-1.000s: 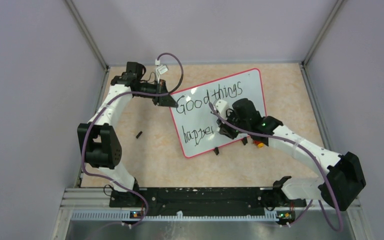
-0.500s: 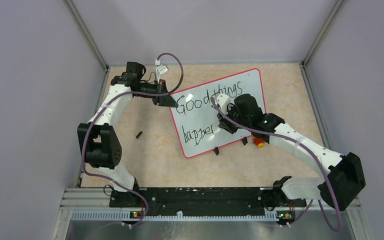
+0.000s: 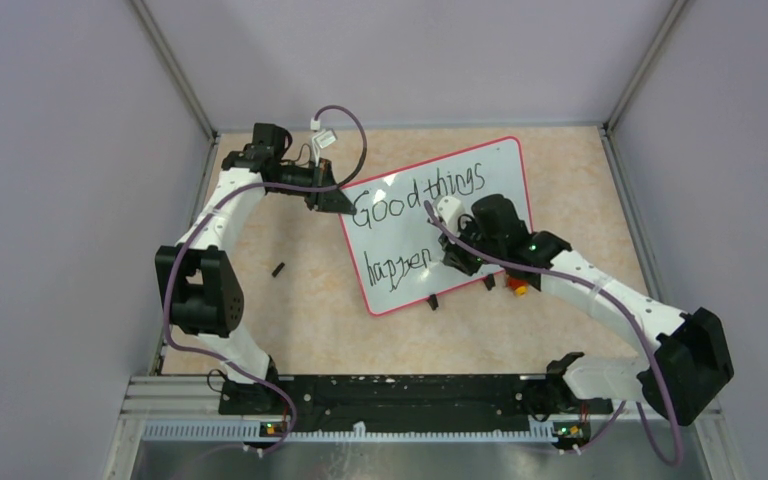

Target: Write a sentence on the whiteboard

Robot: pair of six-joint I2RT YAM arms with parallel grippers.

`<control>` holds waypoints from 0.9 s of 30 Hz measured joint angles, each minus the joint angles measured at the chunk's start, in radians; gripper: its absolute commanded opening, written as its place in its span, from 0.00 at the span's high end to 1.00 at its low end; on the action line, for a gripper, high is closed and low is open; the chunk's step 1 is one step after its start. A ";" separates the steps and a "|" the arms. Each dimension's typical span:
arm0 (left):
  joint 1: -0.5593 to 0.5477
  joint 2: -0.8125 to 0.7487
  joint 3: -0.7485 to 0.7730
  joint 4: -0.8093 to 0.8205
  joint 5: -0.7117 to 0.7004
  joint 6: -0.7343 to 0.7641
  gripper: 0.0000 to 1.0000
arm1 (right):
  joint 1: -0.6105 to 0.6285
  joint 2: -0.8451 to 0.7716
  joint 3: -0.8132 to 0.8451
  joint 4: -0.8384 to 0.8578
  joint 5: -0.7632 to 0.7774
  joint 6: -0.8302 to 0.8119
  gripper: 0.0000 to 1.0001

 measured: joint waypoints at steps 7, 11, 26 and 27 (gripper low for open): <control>0.000 0.000 0.000 -0.001 0.002 0.000 1.00 | 0.000 0.000 -0.019 -0.025 -0.024 0.000 1.00; 0.000 0.000 0.000 -0.002 0.002 0.000 1.00 | 0.000 -0.005 -0.012 -0.048 -0.033 0.000 1.00; -0.002 0.000 0.004 -0.004 0.002 0.000 1.00 | -0.006 -0.025 0.025 -0.037 0.023 0.005 1.00; -0.002 0.000 0.004 -0.005 0.002 0.000 1.00 | -0.006 -0.021 0.025 -0.033 0.030 0.005 1.00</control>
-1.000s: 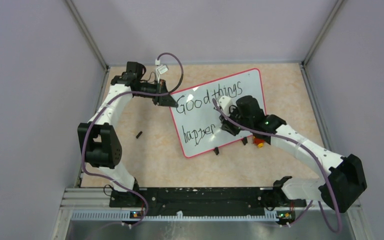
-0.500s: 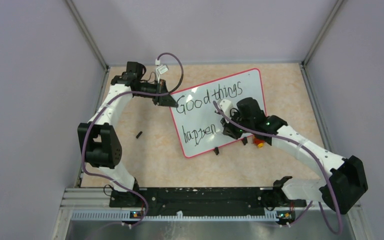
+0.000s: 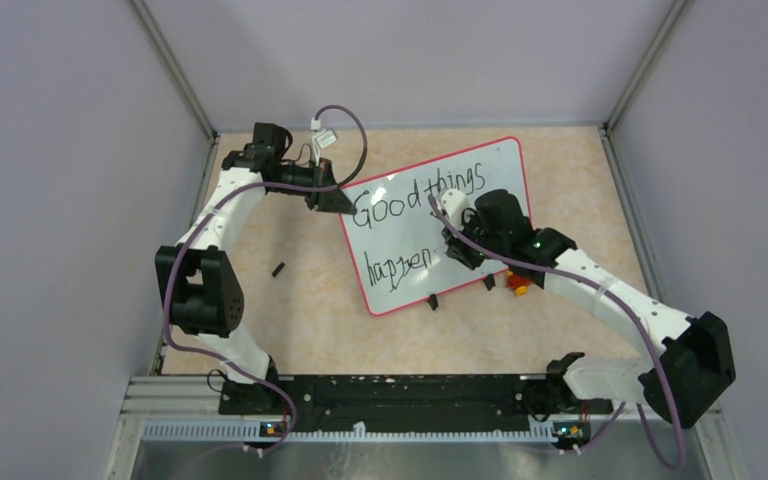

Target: Write a sentence on the whiteboard

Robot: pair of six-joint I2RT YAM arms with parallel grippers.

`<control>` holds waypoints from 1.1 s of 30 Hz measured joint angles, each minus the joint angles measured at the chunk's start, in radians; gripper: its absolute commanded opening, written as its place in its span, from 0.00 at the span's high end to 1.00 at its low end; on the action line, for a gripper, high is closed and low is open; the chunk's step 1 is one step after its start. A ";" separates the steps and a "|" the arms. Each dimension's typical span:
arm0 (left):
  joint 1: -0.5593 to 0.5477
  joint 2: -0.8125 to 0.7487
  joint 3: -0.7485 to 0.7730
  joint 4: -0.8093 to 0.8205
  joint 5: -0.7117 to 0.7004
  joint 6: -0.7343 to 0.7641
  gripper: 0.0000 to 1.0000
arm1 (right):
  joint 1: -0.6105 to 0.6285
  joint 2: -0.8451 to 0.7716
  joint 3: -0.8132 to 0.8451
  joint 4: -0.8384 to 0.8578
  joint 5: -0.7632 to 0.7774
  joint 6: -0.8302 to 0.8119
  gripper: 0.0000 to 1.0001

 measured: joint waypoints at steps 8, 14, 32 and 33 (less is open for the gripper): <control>0.000 0.002 0.002 0.000 -0.002 0.000 1.00 | -0.011 0.015 0.000 0.011 0.020 -0.001 1.00; 0.000 0.004 0.004 0.000 -0.002 -0.001 1.00 | -0.039 0.009 0.000 0.004 0.015 -0.001 1.00; 0.000 0.006 0.007 -0.004 -0.001 -0.001 1.00 | -0.051 0.017 -0.020 -0.031 -0.061 -0.019 1.00; 0.000 0.006 0.007 -0.004 -0.001 -0.001 1.00 | -0.051 0.019 -0.021 -0.038 -0.062 -0.023 1.00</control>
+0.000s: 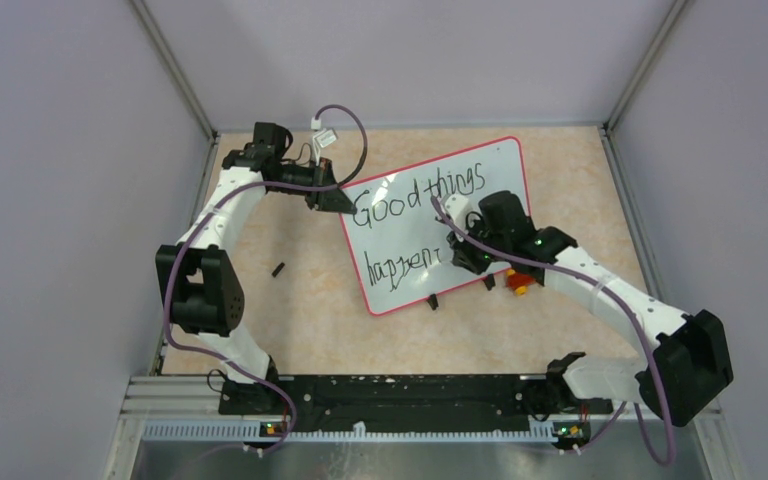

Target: Write a sentence on the whiteboard

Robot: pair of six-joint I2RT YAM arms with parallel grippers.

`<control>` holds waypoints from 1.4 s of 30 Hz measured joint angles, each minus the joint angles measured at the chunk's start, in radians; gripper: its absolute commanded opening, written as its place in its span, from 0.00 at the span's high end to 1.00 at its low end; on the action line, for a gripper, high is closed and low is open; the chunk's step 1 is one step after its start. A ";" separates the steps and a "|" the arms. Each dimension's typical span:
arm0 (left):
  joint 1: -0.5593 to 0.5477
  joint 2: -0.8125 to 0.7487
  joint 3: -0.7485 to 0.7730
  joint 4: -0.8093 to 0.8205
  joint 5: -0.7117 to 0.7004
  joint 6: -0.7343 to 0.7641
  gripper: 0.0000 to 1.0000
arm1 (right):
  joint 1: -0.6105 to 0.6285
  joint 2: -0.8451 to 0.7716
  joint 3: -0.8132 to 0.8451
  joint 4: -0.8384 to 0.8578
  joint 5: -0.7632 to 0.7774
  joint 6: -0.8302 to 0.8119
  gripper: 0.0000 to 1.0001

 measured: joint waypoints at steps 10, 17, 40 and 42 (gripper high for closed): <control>0.000 0.000 0.000 -0.001 0.000 0.000 1.00 | 0.000 0.003 0.042 -0.071 0.030 -0.017 1.00; -0.001 0.000 0.002 -0.002 0.000 0.000 1.00 | -0.001 -0.002 0.139 -0.077 0.005 -0.019 1.00; -0.002 0.000 0.006 -0.006 -0.005 0.002 1.00 | -0.001 0.074 0.145 -0.056 0.014 -0.025 1.00; -0.002 0.000 0.006 -0.006 -0.004 0.002 1.00 | -0.001 0.072 0.145 -0.058 0.014 -0.025 1.00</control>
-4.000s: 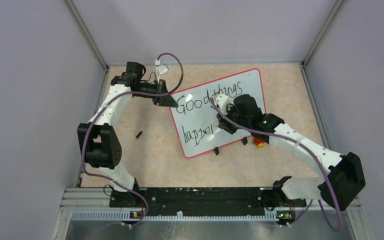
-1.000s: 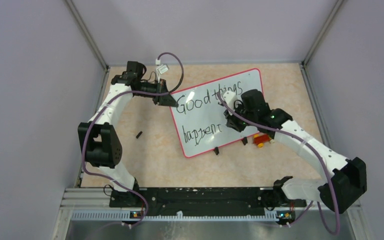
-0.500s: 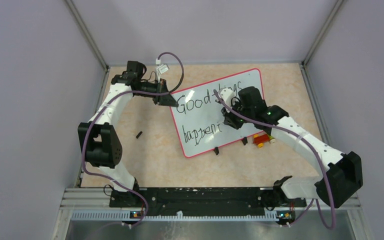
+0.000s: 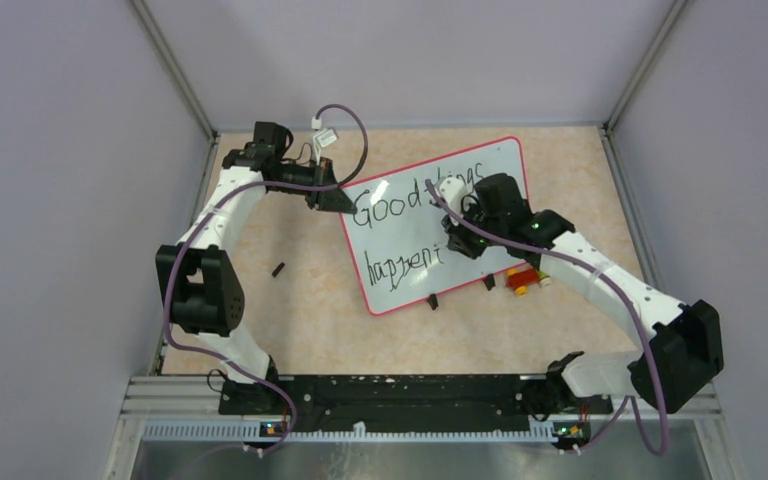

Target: Write a sentence on the whiteboard

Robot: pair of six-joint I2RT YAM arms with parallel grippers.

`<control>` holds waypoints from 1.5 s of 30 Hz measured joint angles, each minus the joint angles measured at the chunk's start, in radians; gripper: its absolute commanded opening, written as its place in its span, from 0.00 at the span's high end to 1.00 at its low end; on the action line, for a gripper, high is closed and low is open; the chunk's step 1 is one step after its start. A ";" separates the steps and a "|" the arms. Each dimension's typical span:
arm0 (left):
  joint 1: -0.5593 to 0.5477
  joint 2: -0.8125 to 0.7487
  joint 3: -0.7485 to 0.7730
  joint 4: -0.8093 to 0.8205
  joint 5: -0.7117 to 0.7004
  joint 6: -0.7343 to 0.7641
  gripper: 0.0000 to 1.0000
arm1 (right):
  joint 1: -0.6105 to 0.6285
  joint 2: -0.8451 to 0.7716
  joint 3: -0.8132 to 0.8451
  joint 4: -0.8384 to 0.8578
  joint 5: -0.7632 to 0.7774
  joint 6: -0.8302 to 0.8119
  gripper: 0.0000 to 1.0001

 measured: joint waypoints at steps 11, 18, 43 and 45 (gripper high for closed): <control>0.000 0.000 0.002 -0.001 0.001 0.000 1.00 | -0.013 -0.071 -0.010 -0.038 -0.002 -0.028 1.00; 0.000 0.000 0.002 -0.001 0.001 0.000 1.00 | -0.027 -0.073 -0.036 -0.052 -0.011 -0.039 1.00; 0.000 0.000 0.002 -0.001 -0.001 0.003 1.00 | -0.044 -0.010 -0.056 -0.020 -0.056 -0.043 1.00; 0.000 0.000 0.002 -0.001 0.000 0.004 1.00 | -0.044 -0.010 -0.080 -0.025 -0.067 -0.043 1.00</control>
